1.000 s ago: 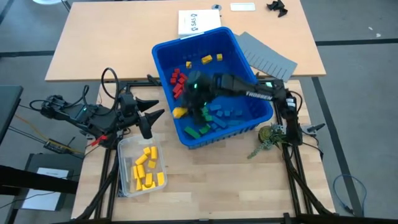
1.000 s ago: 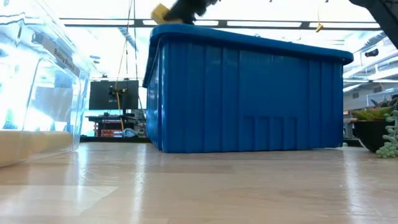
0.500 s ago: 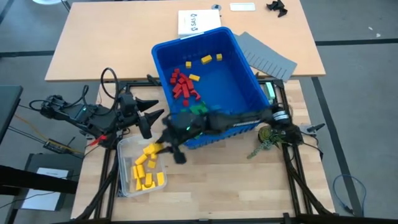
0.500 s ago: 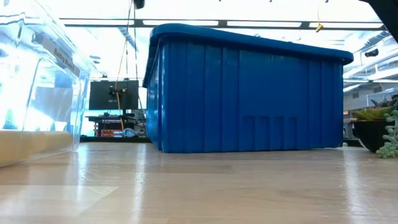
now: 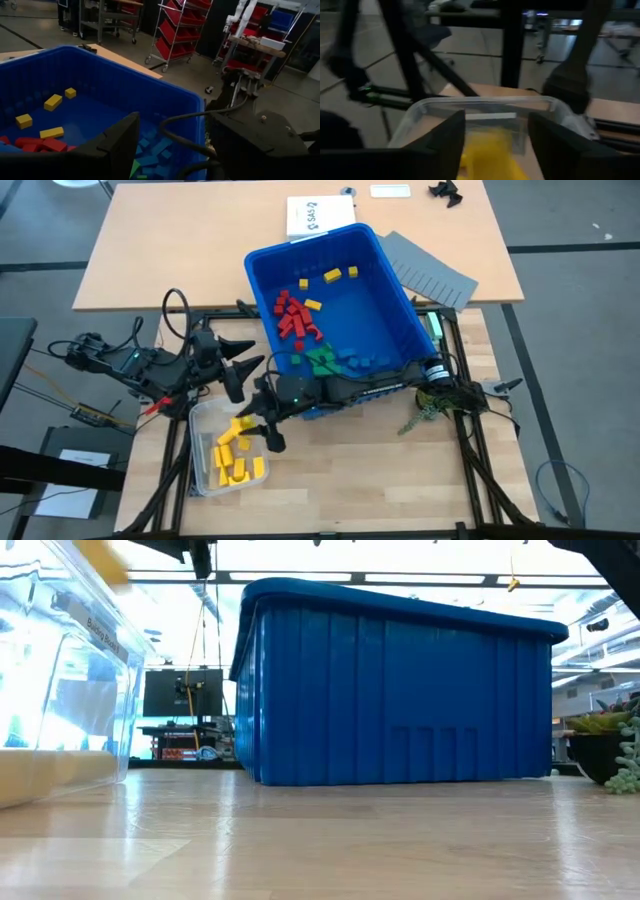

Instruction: Sort Items/Unsort Items

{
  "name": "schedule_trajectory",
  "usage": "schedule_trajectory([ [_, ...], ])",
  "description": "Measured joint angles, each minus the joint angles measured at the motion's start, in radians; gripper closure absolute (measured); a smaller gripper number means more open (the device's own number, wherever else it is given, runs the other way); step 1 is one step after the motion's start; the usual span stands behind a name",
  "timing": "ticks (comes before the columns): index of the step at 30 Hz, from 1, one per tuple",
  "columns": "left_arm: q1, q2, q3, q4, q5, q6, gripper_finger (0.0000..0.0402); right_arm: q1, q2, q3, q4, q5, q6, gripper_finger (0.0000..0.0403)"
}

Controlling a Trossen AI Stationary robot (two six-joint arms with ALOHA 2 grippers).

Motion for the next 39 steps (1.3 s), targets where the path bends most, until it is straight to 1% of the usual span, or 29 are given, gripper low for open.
schedule_trajectory([
  [2, 0.000, 0.000, 0.000, 0.001, 0.000, 0.000, 0.0154, -0.001, 0.000, 0.000, 0.003, 0.039, 0.001, 0.0160],
  [4, 0.000, 0.000, 0.000, 0.003, 0.000, 0.000, 0.0154, -0.005, -0.007, 0.000, -0.012, 0.044, -0.022, 0.0136],
  [8, 0.000, 0.000, 0.000, 0.002, 0.000, 0.000, 0.0154, -0.019, -0.073, 0.000, -0.117, 0.053, -0.095, 0.0109],
  [11, 0.000, 0.000, 0.000, 0.003, 0.000, 0.000, 0.0154, -0.037, -0.150, 0.000, -0.266, 0.069, -0.167, 0.0105],
  [16, 0.000, 0.000, 0.000, 0.003, 0.000, 0.000, 0.0153, -0.094, -0.278, 0.001, -0.492, 0.108, -0.296, 0.0110],
  [20, 0.000, 0.000, 0.000, 0.003, 0.000, 0.000, 0.0153, -0.178, -0.341, 0.001, -0.674, 0.165, -0.384, 0.0110],
  [23, 0.000, 0.000, 0.000, 0.003, 0.000, 0.000, 0.0154, -0.265, -0.368, 0.001, -0.762, 0.172, -0.431, 0.0111],
  [26, 0.000, 0.000, 0.000, 0.002, 0.000, 0.000, 0.0154, -0.373, -0.378, 0.001, -0.788, 0.168, -0.457, 0.0111],
  [30, 0.000, 0.000, 0.000, 0.002, 0.000, 0.000, 0.0154, -0.526, -0.359, -0.001, -0.782, 0.140, -0.480, 0.0112],
  [32, 0.000, 0.000, 0.000, 0.003, 0.000, 0.000, 0.0154, -0.592, -0.334, 0.001, -0.739, 0.120, -0.480, 0.0112],
  [34, 0.000, 0.000, 0.000, 0.001, 0.000, 0.000, 0.0154, -0.658, -0.311, -0.002, -0.737, 0.095, -0.478, 0.0112],
  [36, 0.000, 0.000, 0.000, 0.000, 0.000, 0.000, 0.0154, -0.710, -0.275, -0.001, -0.671, 0.083, -0.468, 0.0112],
  [39, 0.000, 0.000, 0.000, -0.004, 0.000, 0.000, 0.0154, -0.770, -0.212, -0.001, -0.624, 0.059, -0.455, 0.0112],
])
